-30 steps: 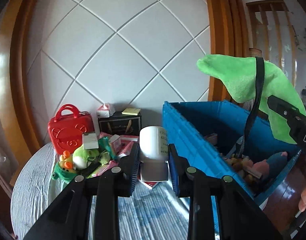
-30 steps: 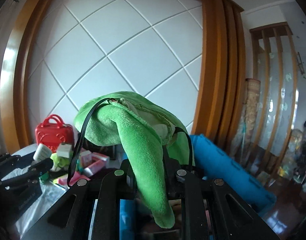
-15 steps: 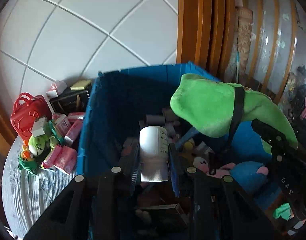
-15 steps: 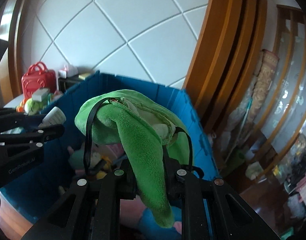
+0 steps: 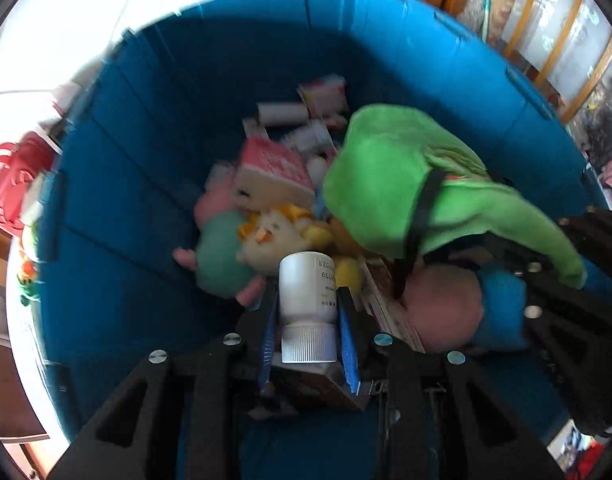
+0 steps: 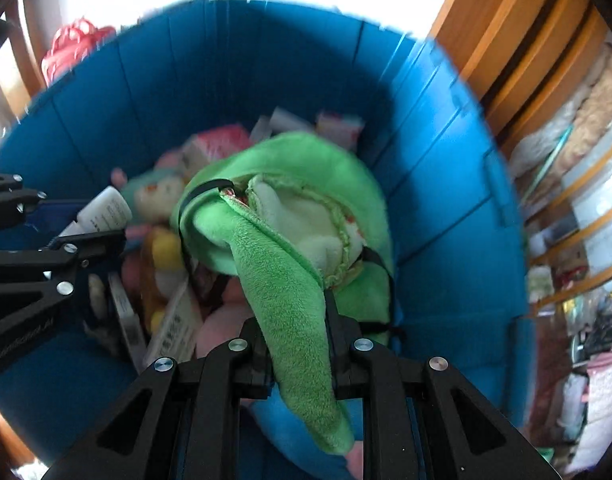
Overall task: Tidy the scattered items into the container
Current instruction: 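Open both grippers to drop the mask and bottle into the crate, then withdraw both grippers from the crate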
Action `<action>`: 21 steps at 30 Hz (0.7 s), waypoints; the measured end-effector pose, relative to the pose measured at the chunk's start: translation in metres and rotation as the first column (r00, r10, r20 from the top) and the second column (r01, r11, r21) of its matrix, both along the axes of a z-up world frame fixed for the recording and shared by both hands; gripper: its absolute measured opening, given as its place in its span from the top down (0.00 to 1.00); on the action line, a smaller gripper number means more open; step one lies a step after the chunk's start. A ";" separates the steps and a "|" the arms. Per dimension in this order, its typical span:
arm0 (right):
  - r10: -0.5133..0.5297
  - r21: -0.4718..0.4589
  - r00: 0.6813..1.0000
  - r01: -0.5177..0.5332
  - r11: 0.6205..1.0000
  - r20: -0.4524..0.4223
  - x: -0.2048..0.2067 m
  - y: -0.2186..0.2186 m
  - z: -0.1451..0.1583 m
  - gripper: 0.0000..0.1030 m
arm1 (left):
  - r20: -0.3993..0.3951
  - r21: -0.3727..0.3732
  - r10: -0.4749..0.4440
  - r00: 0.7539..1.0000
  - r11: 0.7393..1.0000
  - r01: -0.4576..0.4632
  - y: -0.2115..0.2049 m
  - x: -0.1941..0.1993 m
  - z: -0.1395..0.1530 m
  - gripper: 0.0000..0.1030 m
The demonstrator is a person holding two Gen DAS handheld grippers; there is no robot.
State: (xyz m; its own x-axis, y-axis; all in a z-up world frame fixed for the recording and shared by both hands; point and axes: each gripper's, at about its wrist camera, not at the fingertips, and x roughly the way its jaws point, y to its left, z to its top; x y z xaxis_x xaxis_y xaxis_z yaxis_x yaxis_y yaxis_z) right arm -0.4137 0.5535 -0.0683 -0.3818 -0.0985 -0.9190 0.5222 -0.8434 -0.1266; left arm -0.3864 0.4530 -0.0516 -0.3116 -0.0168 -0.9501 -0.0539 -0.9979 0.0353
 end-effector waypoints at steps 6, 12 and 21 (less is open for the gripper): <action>0.018 0.041 0.997 -0.021 0.999 0.069 -0.002 -0.007 -0.008 0.82 | 0.069 -0.024 -0.013 0.998 1.000 0.015 0.003 0.002 -0.014 0.64; 0.019 0.042 0.994 -0.024 0.999 0.111 -0.002 -0.009 -0.009 0.71 | 0.013 -0.042 -0.008 1.000 0.999 0.009 -0.001 0.012 -0.005 0.38; 0.022 0.016 0.996 -0.023 1.000 0.088 0.014 -0.005 -0.005 0.32 | -0.100 -0.005 0.008 0.995 1.000 -0.008 -0.011 0.042 0.021 0.38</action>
State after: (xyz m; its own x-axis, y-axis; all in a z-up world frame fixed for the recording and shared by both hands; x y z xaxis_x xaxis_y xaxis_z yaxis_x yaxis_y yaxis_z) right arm -0.3997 0.5484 -0.0736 -0.2972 -0.0900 -0.9506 0.5507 -0.8294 -0.0937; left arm -0.3443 0.4422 -0.0309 -0.4052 -0.0250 -0.9139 -0.0419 -0.9981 0.0459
